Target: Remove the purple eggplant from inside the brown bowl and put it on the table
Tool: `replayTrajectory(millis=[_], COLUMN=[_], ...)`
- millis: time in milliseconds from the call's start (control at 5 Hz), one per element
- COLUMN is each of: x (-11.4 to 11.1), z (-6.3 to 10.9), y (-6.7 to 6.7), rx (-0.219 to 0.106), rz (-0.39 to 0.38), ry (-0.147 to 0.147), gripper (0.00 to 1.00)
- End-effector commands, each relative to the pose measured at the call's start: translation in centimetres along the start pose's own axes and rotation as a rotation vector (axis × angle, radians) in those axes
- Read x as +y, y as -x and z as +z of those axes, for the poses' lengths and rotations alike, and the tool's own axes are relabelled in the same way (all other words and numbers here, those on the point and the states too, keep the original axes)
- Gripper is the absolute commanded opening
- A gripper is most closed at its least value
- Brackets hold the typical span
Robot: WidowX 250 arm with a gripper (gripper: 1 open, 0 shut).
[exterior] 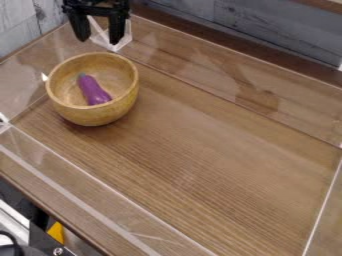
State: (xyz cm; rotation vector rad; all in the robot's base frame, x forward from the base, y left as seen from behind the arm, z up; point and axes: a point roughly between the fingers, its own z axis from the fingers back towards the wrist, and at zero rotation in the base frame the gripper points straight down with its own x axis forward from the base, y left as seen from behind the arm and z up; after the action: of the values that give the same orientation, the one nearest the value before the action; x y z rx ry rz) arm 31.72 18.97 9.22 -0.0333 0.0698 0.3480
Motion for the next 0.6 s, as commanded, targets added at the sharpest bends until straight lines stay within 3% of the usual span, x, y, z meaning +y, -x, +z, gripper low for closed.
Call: replayTrajectory(millis=[0,400], x=[0.6,0.8], z=[1.9,1.7], y=[-1.1,-2.4], rx=[-0.067,-0.074], rz=[0.01,0.021], ry=[-0.018,-0.023], gripper=[1.0,1.0])
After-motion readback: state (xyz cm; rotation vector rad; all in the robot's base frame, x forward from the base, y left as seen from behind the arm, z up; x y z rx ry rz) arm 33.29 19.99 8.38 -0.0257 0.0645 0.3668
